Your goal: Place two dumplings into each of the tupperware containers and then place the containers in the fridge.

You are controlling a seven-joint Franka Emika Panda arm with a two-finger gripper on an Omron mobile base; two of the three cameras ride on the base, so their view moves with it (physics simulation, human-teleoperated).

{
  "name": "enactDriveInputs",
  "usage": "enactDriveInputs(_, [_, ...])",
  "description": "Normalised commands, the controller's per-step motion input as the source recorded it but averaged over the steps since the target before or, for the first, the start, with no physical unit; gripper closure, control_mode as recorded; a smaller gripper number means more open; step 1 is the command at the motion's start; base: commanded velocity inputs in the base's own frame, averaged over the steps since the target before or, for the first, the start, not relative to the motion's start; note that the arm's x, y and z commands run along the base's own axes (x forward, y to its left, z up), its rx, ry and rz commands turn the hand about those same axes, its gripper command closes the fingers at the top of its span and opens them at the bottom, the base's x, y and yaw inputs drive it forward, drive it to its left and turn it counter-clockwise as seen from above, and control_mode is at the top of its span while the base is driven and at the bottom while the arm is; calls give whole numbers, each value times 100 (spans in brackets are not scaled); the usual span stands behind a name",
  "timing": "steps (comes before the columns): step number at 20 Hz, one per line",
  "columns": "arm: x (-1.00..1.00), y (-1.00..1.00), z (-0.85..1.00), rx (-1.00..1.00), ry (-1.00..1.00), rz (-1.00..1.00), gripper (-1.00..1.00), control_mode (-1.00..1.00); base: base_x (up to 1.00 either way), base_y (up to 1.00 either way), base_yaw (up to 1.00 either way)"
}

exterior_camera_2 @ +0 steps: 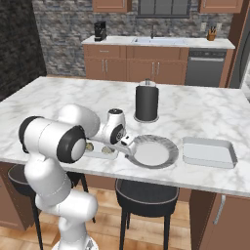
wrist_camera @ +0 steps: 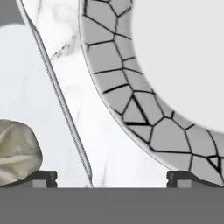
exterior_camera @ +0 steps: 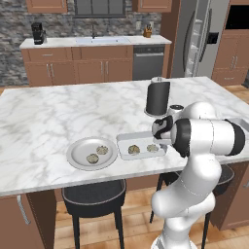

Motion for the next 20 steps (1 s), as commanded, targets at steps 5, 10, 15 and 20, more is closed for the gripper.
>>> enactDriveInputs(5, [0,0,-15,0,0,0,-100,-100,0,0,0])
enactDriveInputs(10, [0,0,-5,2,2,0,-100,-100,0,0,0])
enactDriveInputs(15, [0,0,-5,1,5,0,-100,-100,0,0,0])
enactDriveInputs(20, [0,0,-9,0,5,0,-100,-100,0,0,0])
